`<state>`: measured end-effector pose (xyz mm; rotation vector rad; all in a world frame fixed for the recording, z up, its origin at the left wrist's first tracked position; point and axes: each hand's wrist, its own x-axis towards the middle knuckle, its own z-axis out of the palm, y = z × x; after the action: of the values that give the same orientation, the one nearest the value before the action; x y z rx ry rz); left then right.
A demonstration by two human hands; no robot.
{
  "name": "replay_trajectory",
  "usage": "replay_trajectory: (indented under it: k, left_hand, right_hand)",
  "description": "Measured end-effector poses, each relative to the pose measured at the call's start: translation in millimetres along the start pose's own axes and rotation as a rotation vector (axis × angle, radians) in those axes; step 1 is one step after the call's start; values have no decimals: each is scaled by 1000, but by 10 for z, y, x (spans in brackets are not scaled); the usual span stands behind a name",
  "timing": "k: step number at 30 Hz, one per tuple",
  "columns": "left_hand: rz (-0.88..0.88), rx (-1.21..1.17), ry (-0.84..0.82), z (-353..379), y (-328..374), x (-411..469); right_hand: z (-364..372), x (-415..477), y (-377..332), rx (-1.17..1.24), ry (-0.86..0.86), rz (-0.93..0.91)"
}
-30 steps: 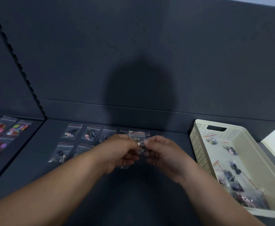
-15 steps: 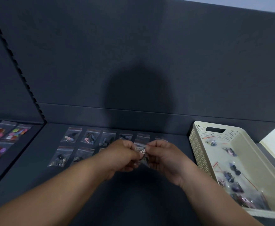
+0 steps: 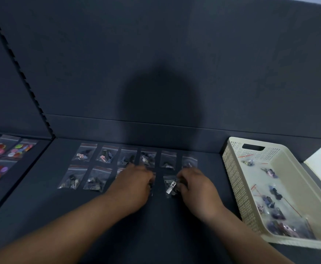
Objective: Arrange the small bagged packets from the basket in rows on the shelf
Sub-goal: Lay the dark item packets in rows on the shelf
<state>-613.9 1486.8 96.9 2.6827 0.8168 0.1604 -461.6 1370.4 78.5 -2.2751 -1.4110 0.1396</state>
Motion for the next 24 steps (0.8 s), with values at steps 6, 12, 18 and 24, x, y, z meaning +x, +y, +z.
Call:
replay_trajectory:
  k: [6,12,18,24]
  left_hand:
    - [21,11,-50,84,-96,18]
    - [23,-26,-44,121,-120,8]
    - [30,-31,-31,128,-134,21]
    - [34,-25,-29,112,-128,52]
  right_hand:
    - [86,-39,63,-43,47,-134]
    - [128,-15,21,58,-86,-102]
    - [131,20,9,44,-113,-121]
    - [113,48,-4,40,-142,-129]
